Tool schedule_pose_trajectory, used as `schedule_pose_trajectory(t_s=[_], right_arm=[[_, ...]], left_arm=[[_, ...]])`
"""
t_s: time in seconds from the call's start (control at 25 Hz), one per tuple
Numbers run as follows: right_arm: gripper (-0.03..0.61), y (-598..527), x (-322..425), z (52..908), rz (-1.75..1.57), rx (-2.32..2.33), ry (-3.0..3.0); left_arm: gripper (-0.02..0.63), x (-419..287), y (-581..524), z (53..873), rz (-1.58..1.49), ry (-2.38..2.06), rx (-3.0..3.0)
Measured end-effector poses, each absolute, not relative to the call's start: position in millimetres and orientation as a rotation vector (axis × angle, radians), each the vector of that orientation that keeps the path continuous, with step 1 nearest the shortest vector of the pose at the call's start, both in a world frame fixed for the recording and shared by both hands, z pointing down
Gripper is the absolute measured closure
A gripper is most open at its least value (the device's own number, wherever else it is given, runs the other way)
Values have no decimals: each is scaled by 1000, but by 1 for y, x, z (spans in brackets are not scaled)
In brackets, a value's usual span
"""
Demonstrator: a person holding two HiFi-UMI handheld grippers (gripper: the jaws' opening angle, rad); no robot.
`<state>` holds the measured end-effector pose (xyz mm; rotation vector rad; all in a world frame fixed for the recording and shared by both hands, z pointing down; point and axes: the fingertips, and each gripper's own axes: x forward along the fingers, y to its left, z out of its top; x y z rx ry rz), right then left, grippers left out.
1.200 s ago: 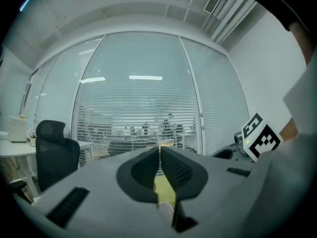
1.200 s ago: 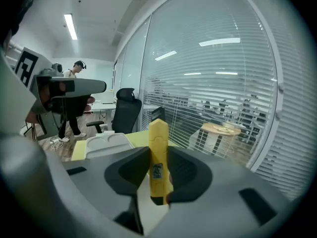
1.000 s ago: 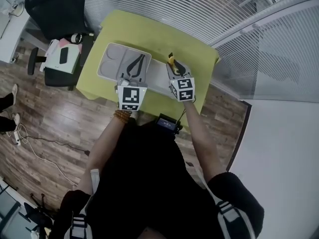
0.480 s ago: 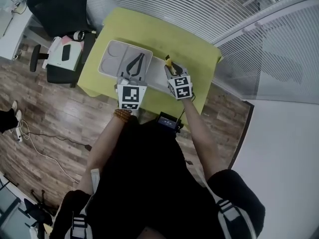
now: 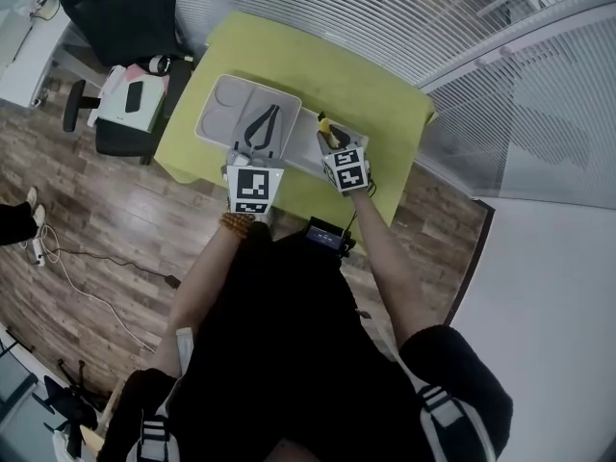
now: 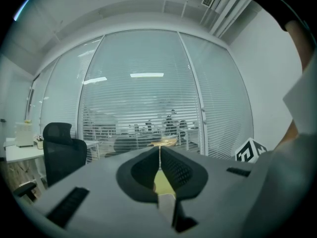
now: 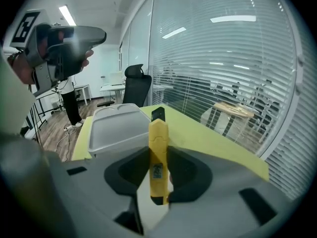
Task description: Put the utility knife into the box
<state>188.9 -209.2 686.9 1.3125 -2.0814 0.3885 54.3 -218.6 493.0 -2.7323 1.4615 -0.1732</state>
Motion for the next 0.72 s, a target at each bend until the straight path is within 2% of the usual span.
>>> schedule_pose_trajectory(t_s=[0.72], right_arm=[[469,-209,189,731,455,1238,-1999]], left_arm=[[595,45,-221,499,-199,1490,-2726]])
